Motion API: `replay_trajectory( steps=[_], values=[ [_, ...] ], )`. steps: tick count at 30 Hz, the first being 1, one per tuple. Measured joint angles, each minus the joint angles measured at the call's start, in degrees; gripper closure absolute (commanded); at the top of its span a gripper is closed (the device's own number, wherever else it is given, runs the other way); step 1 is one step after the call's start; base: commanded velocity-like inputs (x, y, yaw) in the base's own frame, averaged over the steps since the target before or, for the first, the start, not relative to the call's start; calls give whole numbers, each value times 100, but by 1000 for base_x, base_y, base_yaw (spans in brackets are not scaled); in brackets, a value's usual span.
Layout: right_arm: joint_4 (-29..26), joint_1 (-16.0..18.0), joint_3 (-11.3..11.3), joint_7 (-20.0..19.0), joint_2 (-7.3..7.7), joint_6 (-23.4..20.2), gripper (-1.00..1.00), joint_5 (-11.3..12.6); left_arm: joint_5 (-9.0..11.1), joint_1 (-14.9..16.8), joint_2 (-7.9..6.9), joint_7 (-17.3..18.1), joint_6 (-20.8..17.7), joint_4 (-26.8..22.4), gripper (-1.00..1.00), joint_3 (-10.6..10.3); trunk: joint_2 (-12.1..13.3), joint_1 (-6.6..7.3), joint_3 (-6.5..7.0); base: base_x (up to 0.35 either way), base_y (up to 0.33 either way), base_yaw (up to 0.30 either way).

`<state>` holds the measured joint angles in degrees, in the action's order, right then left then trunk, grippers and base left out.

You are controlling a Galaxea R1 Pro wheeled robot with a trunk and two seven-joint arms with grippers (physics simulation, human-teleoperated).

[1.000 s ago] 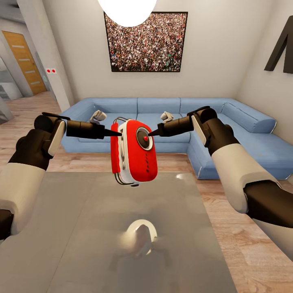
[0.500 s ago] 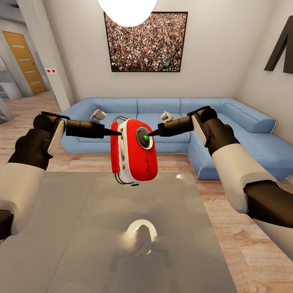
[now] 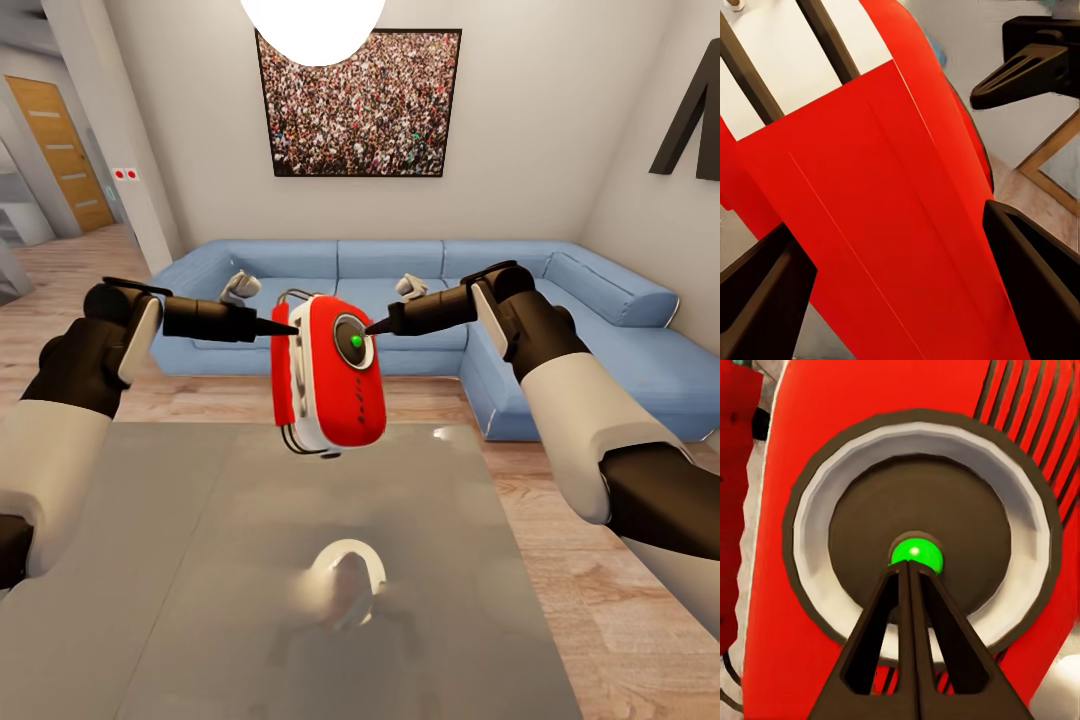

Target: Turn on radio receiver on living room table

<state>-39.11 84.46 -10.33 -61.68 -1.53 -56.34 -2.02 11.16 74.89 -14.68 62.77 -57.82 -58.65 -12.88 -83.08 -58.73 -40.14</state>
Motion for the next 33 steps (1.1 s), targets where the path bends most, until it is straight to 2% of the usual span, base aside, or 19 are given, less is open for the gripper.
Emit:
replay_trajectory(
  steps=[7,10,28,33],
  values=[
    [-4,0,4,-1,11,0,100,2,-60,0,-14,-31,53,551,100,-1,0,0,0,0,0,0],
    [-6,0,4,-1,12,0,100,3,-14,1,-33,-35,28,578,100,1,0,0,0,0,0,0],
    [-9,0,-2,2,28,0,100,0,-27,1,-57,-46,39,672,100,1,0,0,0,0,0,0],
    [-9,0,3,5,40,-3,100,0,-35,-1,-116,-48,44,674,100,0,0,0,0,0,0,0]
  ],
)
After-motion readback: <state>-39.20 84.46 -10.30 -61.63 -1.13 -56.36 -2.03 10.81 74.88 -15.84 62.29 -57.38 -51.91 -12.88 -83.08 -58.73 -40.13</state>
